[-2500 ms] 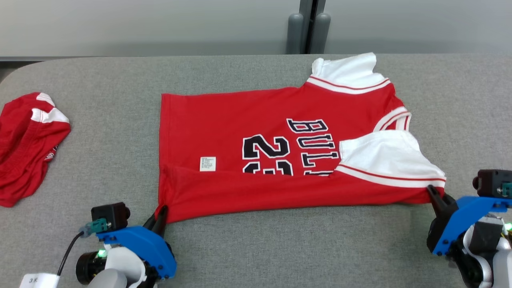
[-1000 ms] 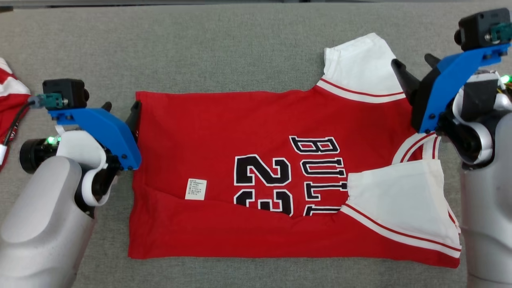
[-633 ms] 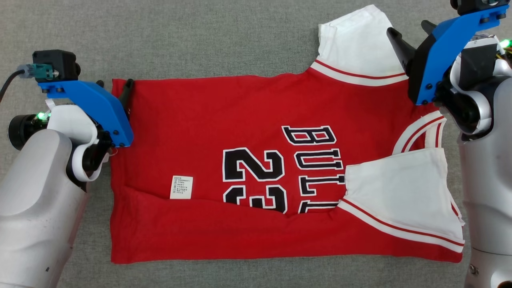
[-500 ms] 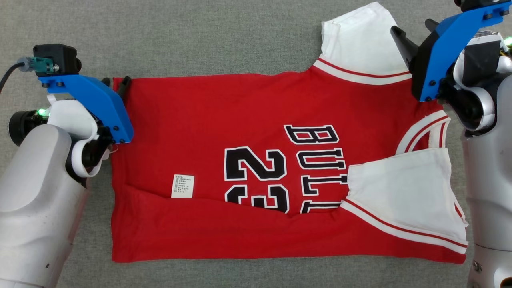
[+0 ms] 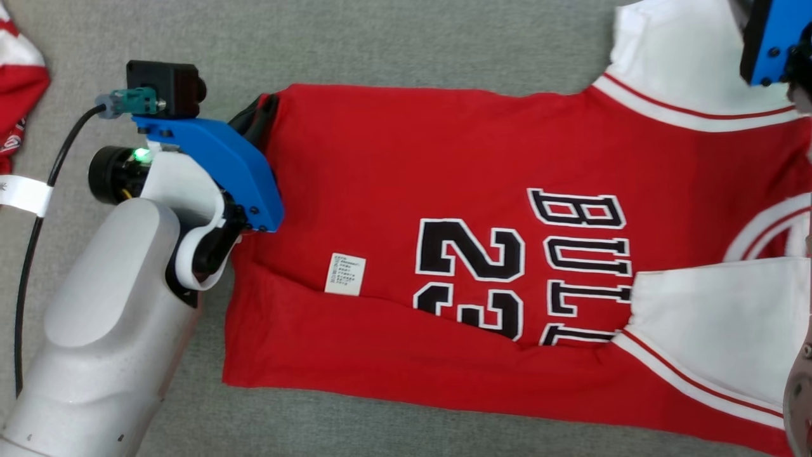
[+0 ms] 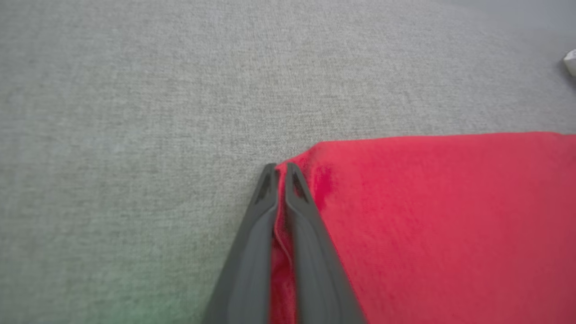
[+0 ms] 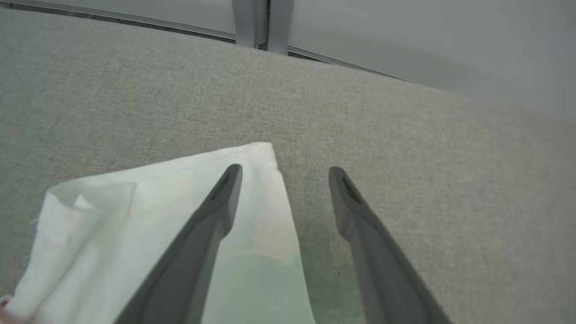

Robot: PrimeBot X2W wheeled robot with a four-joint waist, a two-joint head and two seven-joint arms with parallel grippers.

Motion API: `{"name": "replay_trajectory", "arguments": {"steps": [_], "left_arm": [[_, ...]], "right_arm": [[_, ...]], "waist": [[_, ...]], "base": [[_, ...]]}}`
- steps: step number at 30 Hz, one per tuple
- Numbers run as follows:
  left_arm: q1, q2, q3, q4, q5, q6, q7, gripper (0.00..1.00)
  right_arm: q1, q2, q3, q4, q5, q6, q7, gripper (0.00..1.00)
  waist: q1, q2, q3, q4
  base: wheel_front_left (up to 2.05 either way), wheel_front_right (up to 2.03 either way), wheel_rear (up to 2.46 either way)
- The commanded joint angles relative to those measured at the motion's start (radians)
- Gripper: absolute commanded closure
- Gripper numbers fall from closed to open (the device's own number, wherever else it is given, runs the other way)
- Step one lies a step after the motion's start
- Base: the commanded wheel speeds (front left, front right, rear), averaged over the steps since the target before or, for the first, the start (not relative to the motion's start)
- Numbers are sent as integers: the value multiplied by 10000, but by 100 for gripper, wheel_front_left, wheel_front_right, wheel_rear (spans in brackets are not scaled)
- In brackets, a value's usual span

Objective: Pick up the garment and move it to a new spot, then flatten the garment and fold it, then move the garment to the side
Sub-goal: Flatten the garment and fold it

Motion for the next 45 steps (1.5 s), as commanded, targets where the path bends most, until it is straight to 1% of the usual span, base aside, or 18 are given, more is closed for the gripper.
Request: {"name": "replay_trajectory", "arguments": {"steps": [1, 4, 5, 6, 7, 9, 14, 17, 20, 25, 28, 31, 34, 37, 38, 45], "left_arm": [[130, -186, -243, 12, 84, -118, -19, 100], [75, -299, -332, -92, 101, -170, -126, 100], [77, -348, -338, -115, 75, -193, -236, 100], [82, -350, -346, -105, 81, -209, -272, 100], [89, -355, -346, -100, 85, -233, -341, 100], [107, -341, -281, -133, 135, -225, -577, 100], [48, -168, 28, -141, 275, -175, -1399, 100], [89, -16, 137, -122, 437, -220, -1946, 100], [335, 101, 191, -83, 466, -314, -2390, 100], [937, 317, 199, -268, 379, -550, -2944, 100], [1390, 561, 85, -492, 473, -746, -3260, 100], [1906, 994, -12, -657, 669, -856, -3596, 100], [2392, 1328, -185, -786, 796, -978, -3892, 100], [2787, 1719, -459, -864, 1048, -1102, -4282, 100], [2787, 1719, -459, -864, 1048, -1102, -4282, 100], [3257, 2076, -883, -602, 1473, -1213, -5215, 100]], "right_arm": [[-316, -58, -122, 280, -192, 5, -144, 0], [-518, 16, -272, 750, -393, 3, -280, 0], [-561, 75, -293, 1075, -445, 7, -220, 0], [-522, 129, -307, 1224, -438, 7, -184, 31], [-489, 150, -257, 1325, -420, 7, -184, 99], [-556, 104, -167, 1397, -311, 5, -349, 100], [-722, -11, -8, 1182, 163, 3, -1190, 100], [-633, -51, 80, 1040, 646, 3, -1510, 100], [-316, 23, 10, 855, 1218, 3, -1576, 100], [492, 158, 86, 139, 2402, 5, -1257, 100], [1221, 168, 143, -637, 3341, 5, -875, 100], [2139, -8, 189, -1617, 4086, 5, -400, 100], [3212, -276, 192, -2635, 4473, 5, 96, 100], [4281, -379, 1, -3571, 4712, 5, 516, 100], [4281, -379, 1, -3571, 4712, 5, 516, 100], [6365, 22, -711, -5499, 5029, 5, 1309, 100]], "waist": [[-1, 0, 337, 341], [-1, 0, 478, 500], [-1, 0, 509, 535], [-1, 0, 518, 536], [-1, 0, 523, 532], [-1, 0, 512, 480], [-1, 0, 249, 228], [-1, 0, -31, 7], [-1, 0, -377, -227], [-1, 0, -969, -565], [-1, 0, -1283, -708], [-1, 0, -1590, -835], [-1, 0, -1879, -937], [-1, 0, -2140, -1013], [-1, 0, -2140, -1013], [-1, 0, -2522, -1158]], "base": [[0, 0, 0], [0, 0, 0], [0, 0, 0], [0, 0, 0], [0, 0, 0], [0, 0, 0], [0, 0, 0], [0, 0, 0], [0, 0, 0], [0, 0, 0], [0, 0, 0], [0, 0, 0], [0, 0, 0], [0, 0, 0], [0, 0, 0], [0, 0, 0]]}}
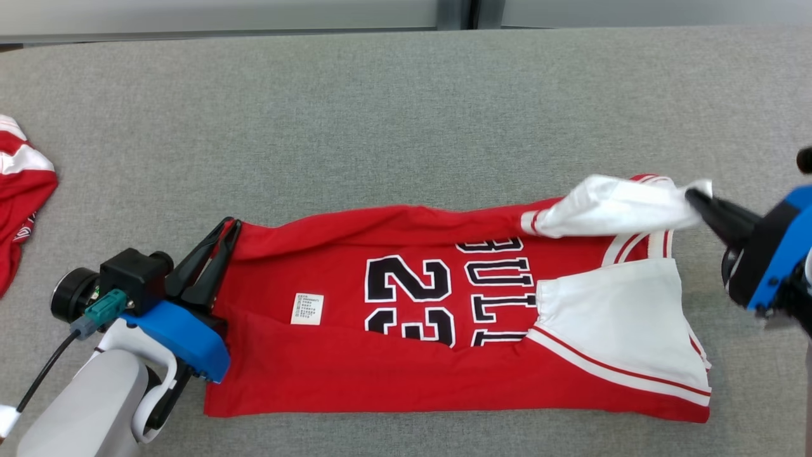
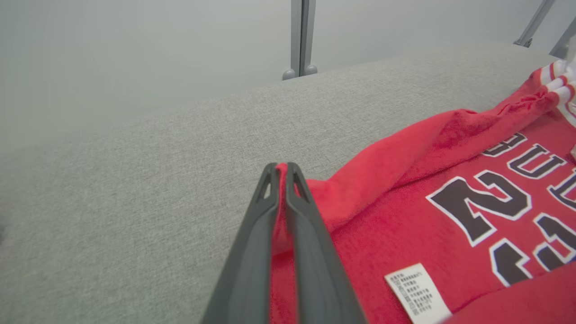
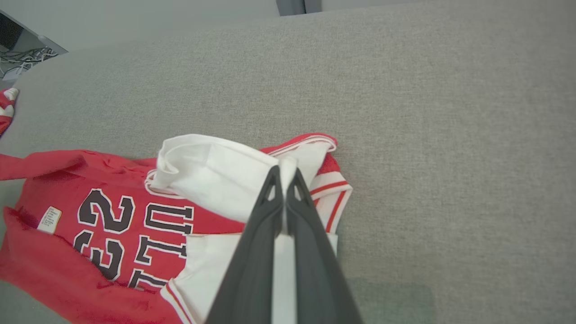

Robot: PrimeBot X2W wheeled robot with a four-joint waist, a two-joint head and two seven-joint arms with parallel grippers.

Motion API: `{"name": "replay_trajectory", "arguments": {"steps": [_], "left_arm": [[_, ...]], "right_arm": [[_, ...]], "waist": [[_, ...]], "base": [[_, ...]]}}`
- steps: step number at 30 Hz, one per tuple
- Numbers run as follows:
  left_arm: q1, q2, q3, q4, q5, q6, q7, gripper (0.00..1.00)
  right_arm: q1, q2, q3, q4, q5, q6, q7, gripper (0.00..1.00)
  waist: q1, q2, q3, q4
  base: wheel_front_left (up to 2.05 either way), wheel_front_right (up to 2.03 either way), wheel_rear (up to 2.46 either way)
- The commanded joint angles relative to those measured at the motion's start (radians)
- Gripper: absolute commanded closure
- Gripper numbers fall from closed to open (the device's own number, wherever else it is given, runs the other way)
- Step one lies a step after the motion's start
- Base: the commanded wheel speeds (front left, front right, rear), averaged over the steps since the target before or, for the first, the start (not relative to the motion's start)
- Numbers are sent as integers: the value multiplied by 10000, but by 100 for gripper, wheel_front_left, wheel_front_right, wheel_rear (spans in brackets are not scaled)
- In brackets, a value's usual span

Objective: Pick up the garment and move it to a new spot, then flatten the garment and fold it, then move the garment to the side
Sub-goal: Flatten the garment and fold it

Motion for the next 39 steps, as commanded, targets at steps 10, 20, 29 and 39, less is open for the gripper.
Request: {"name": "replay_trajectory", "arguments": {"steps": [10, 20, 29, 39], "left_arm": [[121, 11, -42, 950, 322, 0, -765, 100], [511, -503, 455, 1250, 73, 296, -969, 100], [1210, -1393, 1560, 1019, -241, 437, -991, 0], [2462, -2770, 3640, 388, -124, 416, -994, 0]], "right_arm": [[2295, 864, -462, -1718, 51, 5, 904, 100], [3536, 1338, -441, -2136, -299, 5, 969, 92], [4406, 1614, -314, -2173, -612, 5, 923, 0], [4419, 1728, -765, -1727, -1827, 5, -1829, 0]], "waist": [[1, 0, -180, -318], [1, 0, -435, -290], [1, 0, -945, -90], [1, 0, -1709, 205]], "base": [[0, 0, 0], [0, 0, 0], [0, 0, 0], [0, 0, 0]]}}
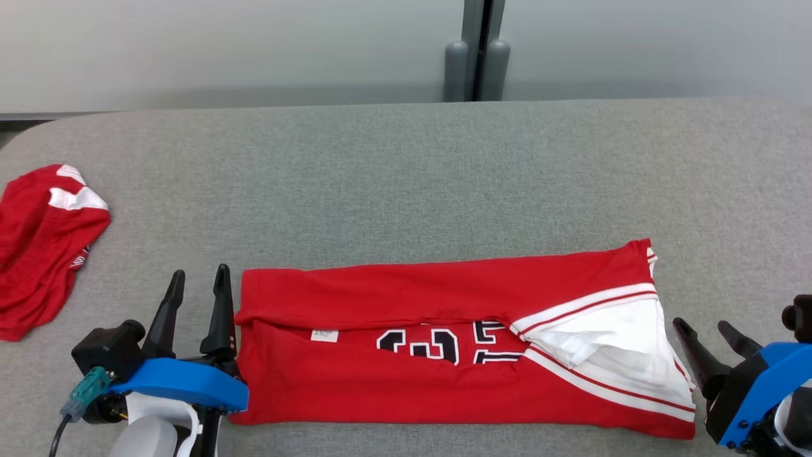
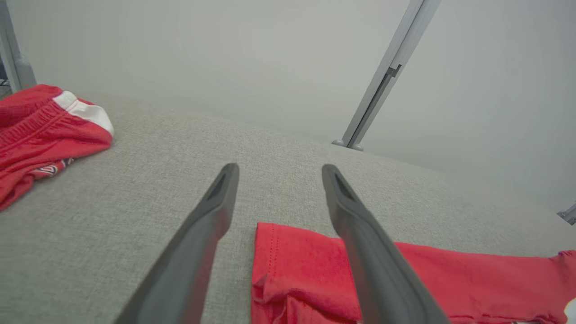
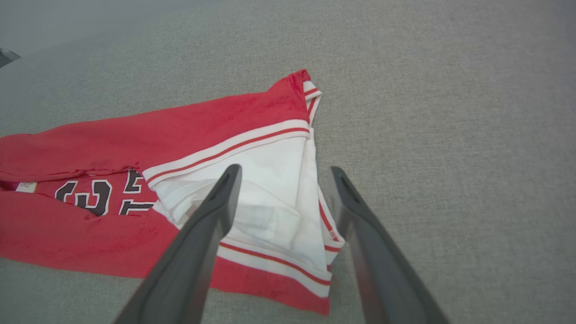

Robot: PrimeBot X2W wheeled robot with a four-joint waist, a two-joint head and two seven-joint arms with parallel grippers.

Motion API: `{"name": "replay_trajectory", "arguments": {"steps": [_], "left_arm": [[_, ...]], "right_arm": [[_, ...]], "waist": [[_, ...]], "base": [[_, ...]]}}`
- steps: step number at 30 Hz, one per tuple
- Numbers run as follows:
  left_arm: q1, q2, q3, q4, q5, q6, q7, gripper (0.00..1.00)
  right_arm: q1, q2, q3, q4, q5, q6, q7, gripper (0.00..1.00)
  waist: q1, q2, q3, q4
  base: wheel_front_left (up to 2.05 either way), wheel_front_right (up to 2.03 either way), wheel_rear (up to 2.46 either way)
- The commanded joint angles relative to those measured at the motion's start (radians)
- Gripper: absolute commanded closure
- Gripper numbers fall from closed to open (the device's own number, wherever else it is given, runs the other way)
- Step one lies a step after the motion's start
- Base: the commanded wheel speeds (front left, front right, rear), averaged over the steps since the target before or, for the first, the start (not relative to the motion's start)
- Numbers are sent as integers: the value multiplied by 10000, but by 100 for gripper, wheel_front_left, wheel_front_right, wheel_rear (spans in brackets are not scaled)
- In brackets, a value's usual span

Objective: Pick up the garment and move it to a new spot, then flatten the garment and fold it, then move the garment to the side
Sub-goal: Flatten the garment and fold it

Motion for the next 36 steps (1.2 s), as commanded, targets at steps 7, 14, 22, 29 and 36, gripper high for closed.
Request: {"name": "replay_trajectory", "arguments": {"steps": [7, 14, 22, 29, 36], "left_arm": [[203, -279, 491, 208, 611, -256, -44, 0], [147, -28, 522, 519, 912, -333, -45, 0], [-9, 115, 425, 675, 909, -346, -14, 0], [-121, 118, 350, 666, 874, -370, -2, 0], [-86, 156, 390, 724, 787, -340, -8, 0]], "right_arm": [[-456, 33, -73, 1754, -621, 5, -1877, 0], [-1455, 29, -101, 3924, -1157, 5, -2115, 0], [-2601, 25, -269, 5924, -1966, 5, -2034, 0], [-3125, 46, -201, 7201, -2230, 5, -1876, 0], [-3165, 150, 714, 7862, -1760, 28, -1722, 59]], "waist": [[1, -1, -430, 323], [1, -1, -499, 380], [1, -1, -381, 502], [1, -1, -250, 634], [1, -1, -225, 620]], "base": [[0, 0, 0], [0, 0, 0], [0, 0, 0], [0, 0, 0], [0, 0, 0]]}}
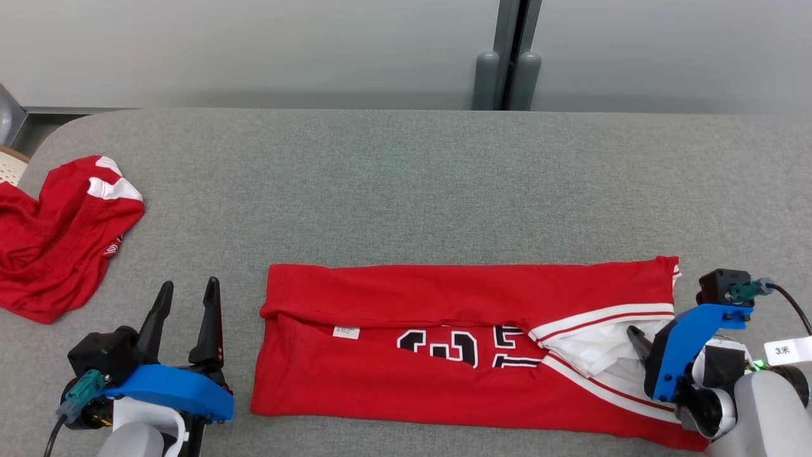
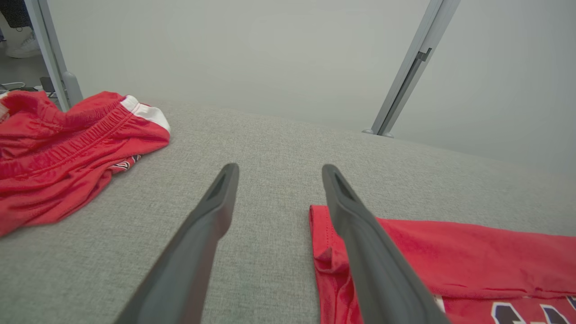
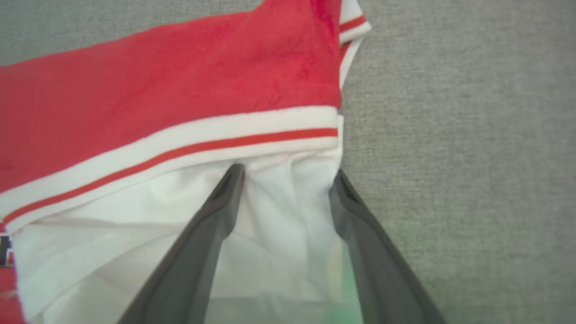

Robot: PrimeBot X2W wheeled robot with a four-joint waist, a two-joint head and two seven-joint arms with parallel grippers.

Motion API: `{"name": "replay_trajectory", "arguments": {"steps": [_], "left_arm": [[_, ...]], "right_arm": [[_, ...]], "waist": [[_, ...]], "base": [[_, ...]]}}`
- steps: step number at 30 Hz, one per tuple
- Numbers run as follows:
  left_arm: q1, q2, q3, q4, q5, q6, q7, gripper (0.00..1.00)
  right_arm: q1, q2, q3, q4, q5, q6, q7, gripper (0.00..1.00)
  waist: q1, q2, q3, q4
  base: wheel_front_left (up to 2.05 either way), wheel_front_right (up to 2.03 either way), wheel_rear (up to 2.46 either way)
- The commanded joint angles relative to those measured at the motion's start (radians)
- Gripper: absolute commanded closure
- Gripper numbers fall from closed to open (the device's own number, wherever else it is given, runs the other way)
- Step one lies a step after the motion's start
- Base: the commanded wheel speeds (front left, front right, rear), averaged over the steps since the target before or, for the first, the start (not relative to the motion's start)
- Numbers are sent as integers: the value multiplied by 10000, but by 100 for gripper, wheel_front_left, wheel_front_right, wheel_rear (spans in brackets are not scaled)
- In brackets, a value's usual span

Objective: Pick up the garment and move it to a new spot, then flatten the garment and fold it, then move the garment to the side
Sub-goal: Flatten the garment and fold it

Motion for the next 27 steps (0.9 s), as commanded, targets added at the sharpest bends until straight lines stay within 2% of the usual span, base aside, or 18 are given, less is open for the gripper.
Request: {"name": "replay_trajectory", "arguments": {"steps": [1, 2, 3, 12, 17, 22, 27], "left_arm": [[-88, 57, 17, -5, -6, 18, -13, 0], [-88, 57, 17, -5, -6, 18, -13, 0], [-74, 74, 18, -13, -17, 25, -14, 0], [-18, 137, 29, -188, -58, 61, -21, 0], [39, 171, 38, -324, -82, 94, -23, 0], [178, 198, -28, -505, -45, 169, -12, 0], [286, 265, -84, -595, -46, 175, 7, 0]], "right_arm": [[160, 272, 269, 308, 107, 57, 116, 95], [160, 272, 269, 308, 107, 57, 116, 95], [189, 276, 400, 273, 219, 57, 108, 100], [333, 127, -357, -931, -147, 32, -105, 100], [689, 67, -1313, -2316, -787, 32, 193, 100], [1158, -324, -2249, -3811, -1333, 32, 773, 100], [1499, -516, -2690, -4995, -1631, 32, 1358, 100]], "waist": [[0, 0, -3, -8], [0, 0, -3, -8], [0, 0, -16, -21], [0, 0, -42, -159], [0, 0, -75, -236], [0, 0, -165, -278], [0, 0, -308, -289]], "base": [[0, 0, 0], [0, 0, 0], [0, 0, 0], [0, 0, 0], [0, 0, 0], [0, 0, 0], [0, 0, 0]]}}
